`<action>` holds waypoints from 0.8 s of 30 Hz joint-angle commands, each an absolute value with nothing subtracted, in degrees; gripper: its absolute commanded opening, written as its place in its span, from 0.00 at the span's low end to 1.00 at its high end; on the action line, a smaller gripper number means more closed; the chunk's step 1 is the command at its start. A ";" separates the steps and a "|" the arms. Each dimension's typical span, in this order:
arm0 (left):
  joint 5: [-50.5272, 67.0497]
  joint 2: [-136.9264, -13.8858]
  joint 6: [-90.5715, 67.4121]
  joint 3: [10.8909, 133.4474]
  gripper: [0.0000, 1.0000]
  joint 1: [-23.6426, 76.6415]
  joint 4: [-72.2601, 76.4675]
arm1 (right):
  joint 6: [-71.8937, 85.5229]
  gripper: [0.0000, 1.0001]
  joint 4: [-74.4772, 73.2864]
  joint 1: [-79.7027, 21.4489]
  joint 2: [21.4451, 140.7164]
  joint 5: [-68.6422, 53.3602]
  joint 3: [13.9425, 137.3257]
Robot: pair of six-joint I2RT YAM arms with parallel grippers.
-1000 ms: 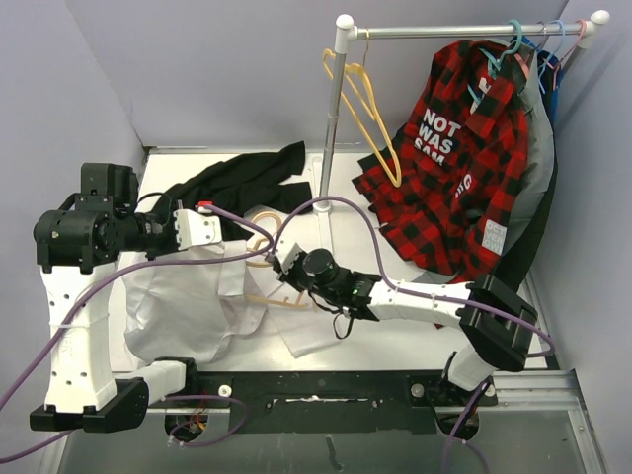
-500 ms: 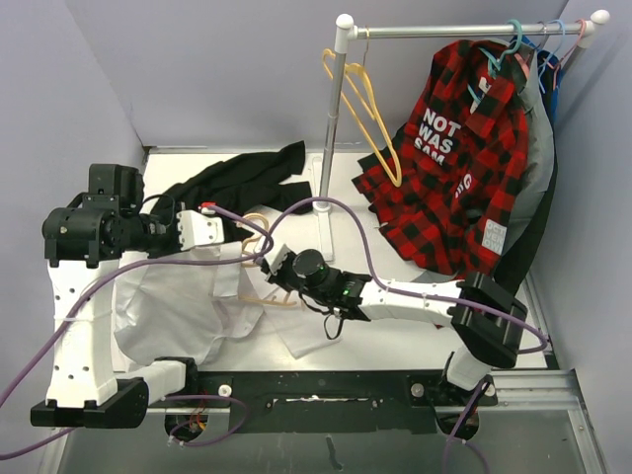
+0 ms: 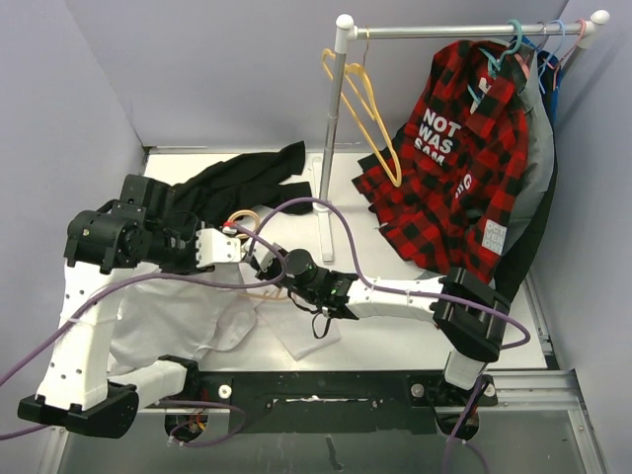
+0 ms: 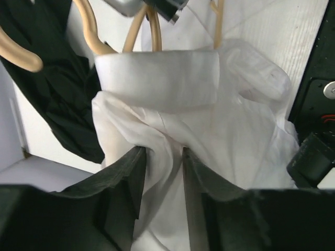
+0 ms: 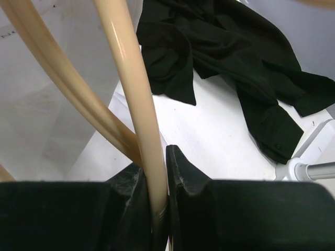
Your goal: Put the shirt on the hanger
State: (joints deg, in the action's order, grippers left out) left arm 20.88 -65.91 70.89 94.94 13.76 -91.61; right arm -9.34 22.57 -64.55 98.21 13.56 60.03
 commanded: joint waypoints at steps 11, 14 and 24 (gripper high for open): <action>6.73 -66.87 61.73 97.44 0.98 13.55 -84.18 | -7.78 0.00 34.61 -65.16 91.79 18.25 55.96; 9.25 -67.32 58.65 101.58 0.98 16.17 -83.55 | -7.67 0.00 34.88 -65.34 92.26 18.17 56.19; 21.80 -72.88 54.22 106.85 0.98 21.03 -82.82 | -7.44 0.00 34.45 -65.89 91.73 18.27 55.61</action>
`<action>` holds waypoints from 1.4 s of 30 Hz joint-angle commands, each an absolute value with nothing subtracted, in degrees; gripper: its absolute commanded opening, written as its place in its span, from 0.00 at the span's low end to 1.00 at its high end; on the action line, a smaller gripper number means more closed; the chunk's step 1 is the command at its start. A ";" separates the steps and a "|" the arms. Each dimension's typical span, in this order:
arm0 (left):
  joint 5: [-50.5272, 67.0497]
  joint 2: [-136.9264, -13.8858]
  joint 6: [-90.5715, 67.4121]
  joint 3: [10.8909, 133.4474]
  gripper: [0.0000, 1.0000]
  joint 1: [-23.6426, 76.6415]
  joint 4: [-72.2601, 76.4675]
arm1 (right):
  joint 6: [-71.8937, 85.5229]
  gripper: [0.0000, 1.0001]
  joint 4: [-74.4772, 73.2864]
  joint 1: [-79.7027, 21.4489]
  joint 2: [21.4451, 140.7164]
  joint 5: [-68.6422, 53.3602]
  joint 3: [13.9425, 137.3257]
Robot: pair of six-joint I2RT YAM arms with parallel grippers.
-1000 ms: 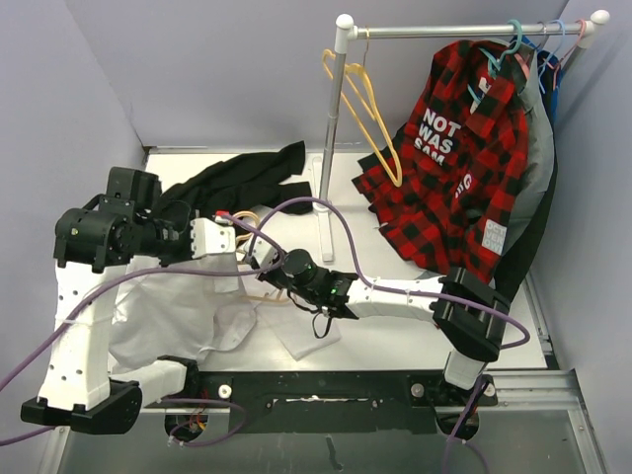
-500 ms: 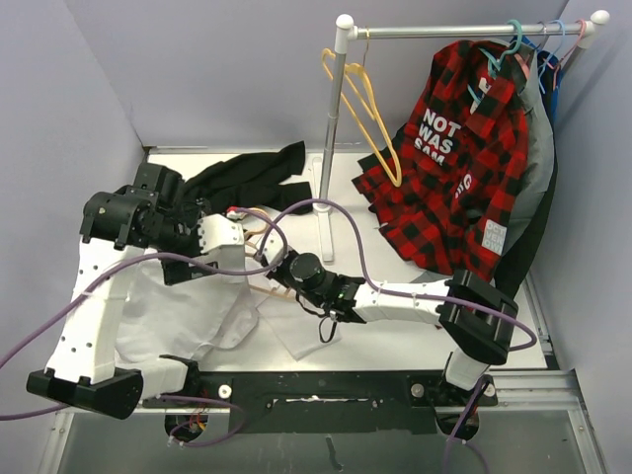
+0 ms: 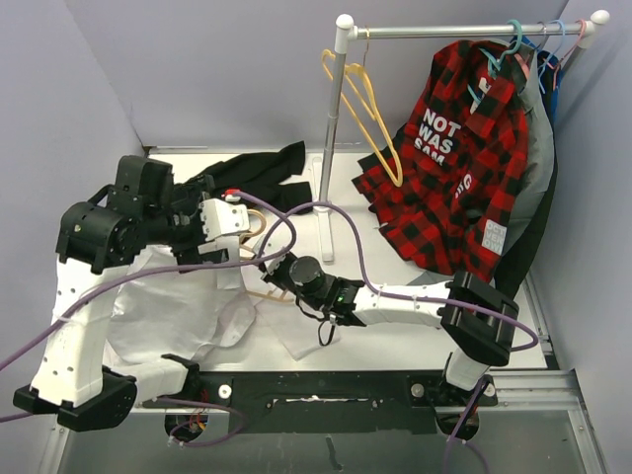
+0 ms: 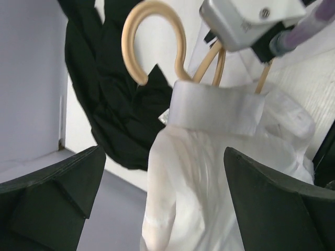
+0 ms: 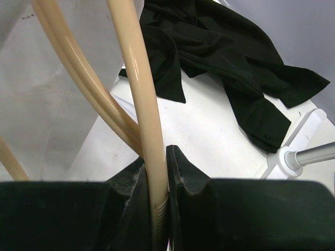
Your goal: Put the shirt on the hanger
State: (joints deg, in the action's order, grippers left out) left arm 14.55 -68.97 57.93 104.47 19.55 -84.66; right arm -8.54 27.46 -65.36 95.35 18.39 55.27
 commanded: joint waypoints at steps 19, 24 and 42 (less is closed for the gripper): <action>31.55 -85.78 50.75 108.16 0.98 19.38 -98.95 | -8.64 0.00 34.46 -65.83 88.93 19.11 53.70; 33.93 -84.81 51.25 108.32 0.98 15.65 -98.96 | -8.85 0.00 34.60 -65.82 88.73 19.22 53.70; 47.99 -79.77 53.00 94.75 0.56 8.14 -99.05 | -9.06 0.00 33.61 -65.69 88.13 19.35 54.15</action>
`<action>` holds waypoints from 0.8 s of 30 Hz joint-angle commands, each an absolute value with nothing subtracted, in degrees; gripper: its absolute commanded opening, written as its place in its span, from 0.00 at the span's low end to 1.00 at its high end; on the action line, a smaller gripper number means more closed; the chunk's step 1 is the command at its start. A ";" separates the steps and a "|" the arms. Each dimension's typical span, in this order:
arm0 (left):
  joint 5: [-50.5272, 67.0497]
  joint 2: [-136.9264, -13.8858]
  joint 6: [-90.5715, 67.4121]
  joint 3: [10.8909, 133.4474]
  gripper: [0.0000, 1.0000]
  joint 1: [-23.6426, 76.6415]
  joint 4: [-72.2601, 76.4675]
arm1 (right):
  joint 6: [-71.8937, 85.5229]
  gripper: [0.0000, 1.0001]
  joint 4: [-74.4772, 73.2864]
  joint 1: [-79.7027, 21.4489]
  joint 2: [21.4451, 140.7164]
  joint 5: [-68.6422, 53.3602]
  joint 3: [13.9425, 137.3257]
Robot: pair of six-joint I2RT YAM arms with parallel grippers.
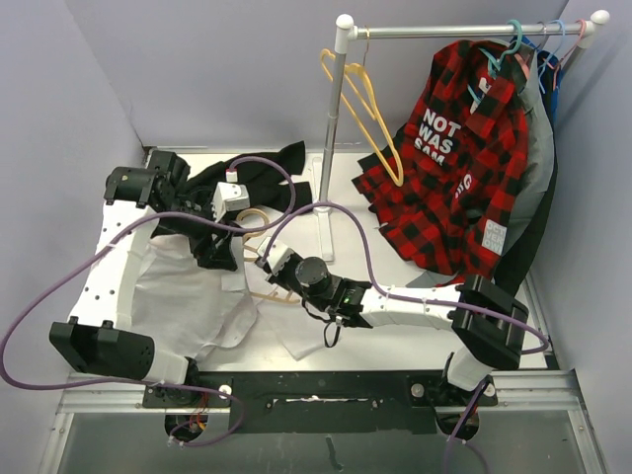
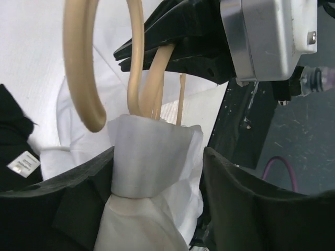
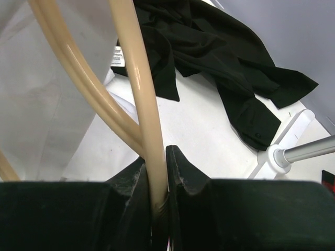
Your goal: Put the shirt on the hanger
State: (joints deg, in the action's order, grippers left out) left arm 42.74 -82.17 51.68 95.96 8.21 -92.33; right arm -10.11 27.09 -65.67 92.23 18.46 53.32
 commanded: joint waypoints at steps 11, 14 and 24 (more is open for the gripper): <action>61.98 -74.01 57.82 95.72 0.00 3.34 -99.14 | -7.29 0.00 30.81 -65.92 86.57 19.02 53.99; 64.84 -71.23 57.63 93.91 0.00 3.78 -99.27 | -5.41 0.00 26.84 -66.66 85.12 17.92 55.28; 56.36 -67.93 52.57 84.93 0.01 10.11 -99.13 | -4.09 0.00 23.23 -68.03 80.73 18.37 54.22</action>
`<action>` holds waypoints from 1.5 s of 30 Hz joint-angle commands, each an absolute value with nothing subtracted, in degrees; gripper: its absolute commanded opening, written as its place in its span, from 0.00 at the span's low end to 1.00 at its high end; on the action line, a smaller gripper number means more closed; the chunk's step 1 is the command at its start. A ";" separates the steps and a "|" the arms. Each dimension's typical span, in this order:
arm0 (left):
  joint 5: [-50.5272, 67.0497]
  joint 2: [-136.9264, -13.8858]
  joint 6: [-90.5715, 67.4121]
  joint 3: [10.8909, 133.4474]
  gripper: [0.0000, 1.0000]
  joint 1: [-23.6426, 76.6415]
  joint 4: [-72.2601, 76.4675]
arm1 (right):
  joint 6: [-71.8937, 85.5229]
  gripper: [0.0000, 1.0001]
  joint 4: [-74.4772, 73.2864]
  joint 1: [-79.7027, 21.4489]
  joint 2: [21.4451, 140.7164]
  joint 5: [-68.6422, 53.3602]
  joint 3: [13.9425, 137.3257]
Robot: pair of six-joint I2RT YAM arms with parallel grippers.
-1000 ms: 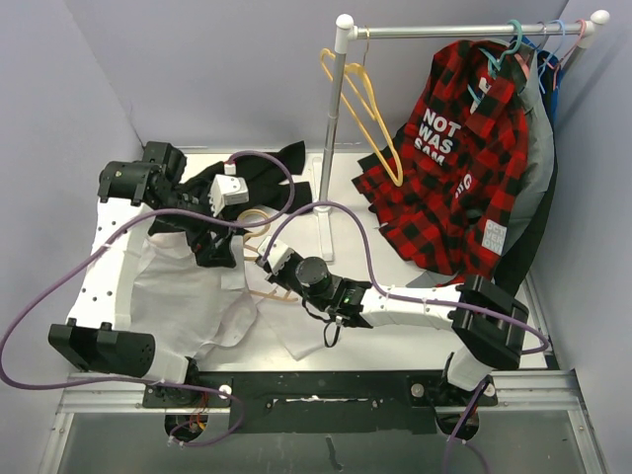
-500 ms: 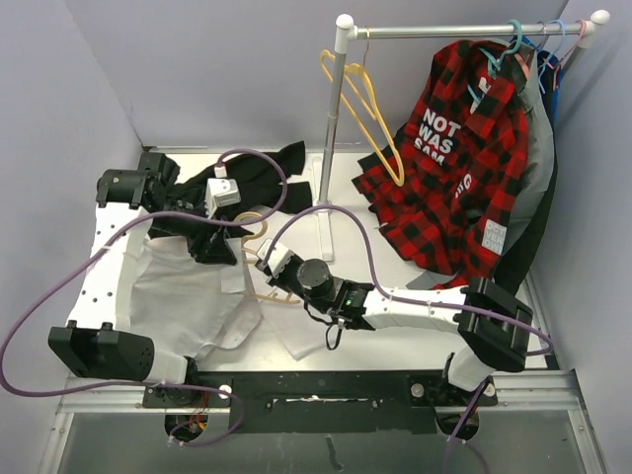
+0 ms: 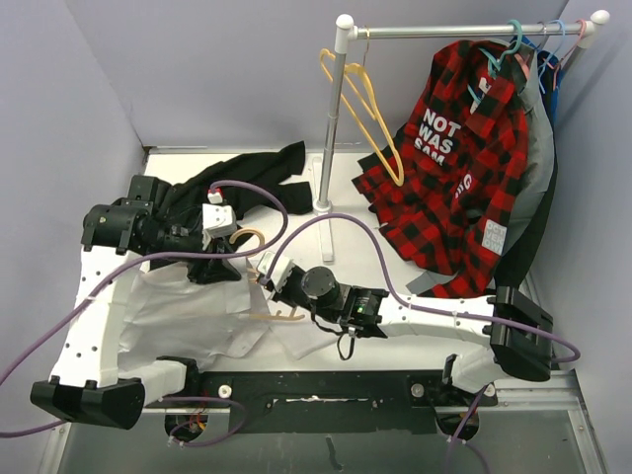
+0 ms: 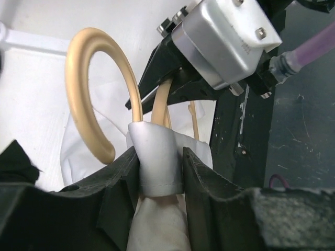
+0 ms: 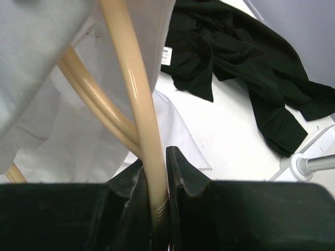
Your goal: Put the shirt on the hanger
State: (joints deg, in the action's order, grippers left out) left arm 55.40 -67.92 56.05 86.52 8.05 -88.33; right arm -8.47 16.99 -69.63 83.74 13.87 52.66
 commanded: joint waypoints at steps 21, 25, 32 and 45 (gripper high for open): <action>51.40 -62.62 48.03 90.92 0.00 13.58 -99.29 | -4.59 0.19 21.35 -67.94 77.18 20.62 53.24; 51.48 -60.86 48.62 89.88 0.00 13.31 -99.05 | -3.14 0.31 19.60 -67.59 75.78 16.47 53.64; 49.30 -60.28 49.43 92.30 0.00 12.71 -99.43 | 2.45 0.98 15.74 -64.19 70.24 9.28 53.08; 45.65 -59.85 52.32 93.59 0.00 12.88 -99.52 | 48.40 0.98 31.92 -10.17 53.05 -44.33 38.15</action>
State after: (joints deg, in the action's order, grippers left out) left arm 46.70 -61.25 49.93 94.08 12.84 -86.37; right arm 22.68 11.92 -26.41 53.56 -24.12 42.72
